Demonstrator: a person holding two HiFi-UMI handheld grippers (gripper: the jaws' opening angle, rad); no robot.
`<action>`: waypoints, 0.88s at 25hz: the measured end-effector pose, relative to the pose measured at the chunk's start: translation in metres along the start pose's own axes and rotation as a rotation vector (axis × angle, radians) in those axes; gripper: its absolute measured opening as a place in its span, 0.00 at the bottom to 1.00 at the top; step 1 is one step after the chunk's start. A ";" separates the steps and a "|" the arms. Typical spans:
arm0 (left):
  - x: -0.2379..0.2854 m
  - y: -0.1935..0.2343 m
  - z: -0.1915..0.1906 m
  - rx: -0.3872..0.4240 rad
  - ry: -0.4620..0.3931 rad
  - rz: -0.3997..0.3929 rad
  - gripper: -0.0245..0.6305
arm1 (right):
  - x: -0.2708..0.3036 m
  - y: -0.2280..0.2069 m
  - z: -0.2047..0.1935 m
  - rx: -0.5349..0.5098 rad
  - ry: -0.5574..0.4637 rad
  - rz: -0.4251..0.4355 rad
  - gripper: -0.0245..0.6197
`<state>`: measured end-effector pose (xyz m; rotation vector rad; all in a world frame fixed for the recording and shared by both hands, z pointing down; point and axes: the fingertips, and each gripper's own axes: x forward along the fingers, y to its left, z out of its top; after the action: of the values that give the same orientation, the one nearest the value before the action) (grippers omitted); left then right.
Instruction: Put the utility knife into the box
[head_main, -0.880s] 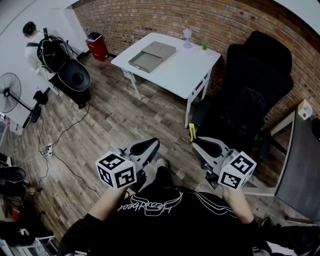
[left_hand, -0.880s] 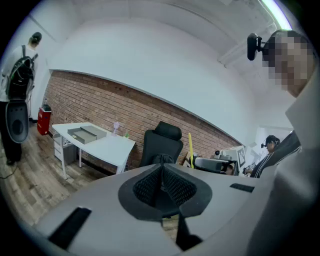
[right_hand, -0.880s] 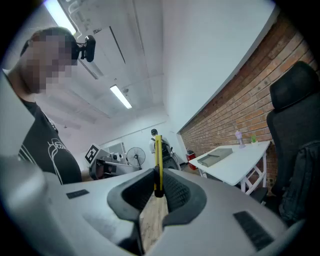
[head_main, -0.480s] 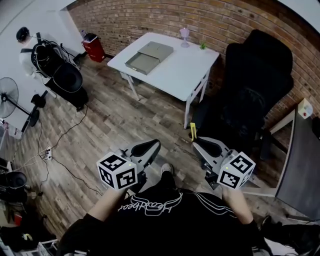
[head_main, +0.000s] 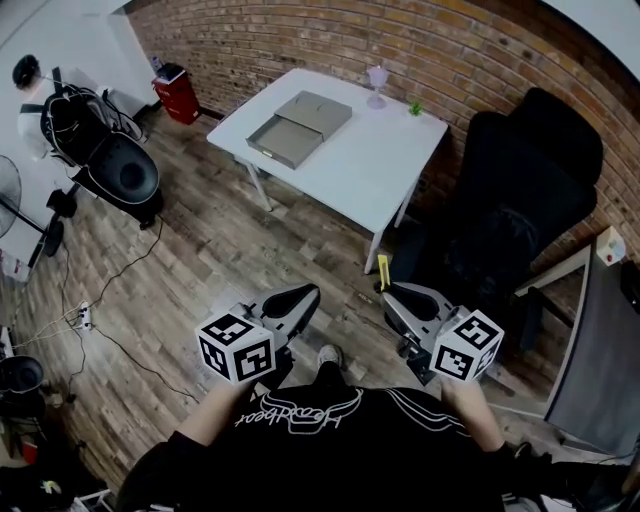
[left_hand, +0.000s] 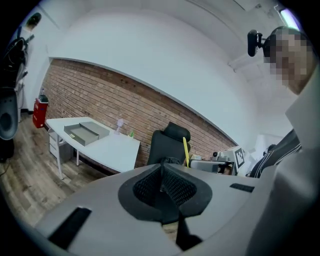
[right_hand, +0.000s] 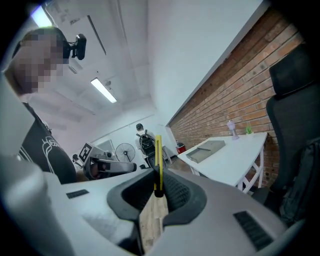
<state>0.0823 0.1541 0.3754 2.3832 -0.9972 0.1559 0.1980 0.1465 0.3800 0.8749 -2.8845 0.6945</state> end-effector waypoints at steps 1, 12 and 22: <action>0.002 0.011 0.006 -0.007 -0.005 0.001 0.09 | 0.012 -0.005 0.004 -0.002 0.010 0.000 0.12; -0.015 0.132 0.062 -0.072 -0.095 0.056 0.09 | 0.138 -0.011 0.055 -0.066 0.062 0.064 0.12; -0.034 0.182 0.081 -0.076 -0.153 0.140 0.09 | 0.202 -0.027 0.058 -0.098 0.128 0.095 0.12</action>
<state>-0.0755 0.0286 0.3769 2.2835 -1.2204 -0.0133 0.0478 -0.0034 0.3737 0.6610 -2.8327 0.5874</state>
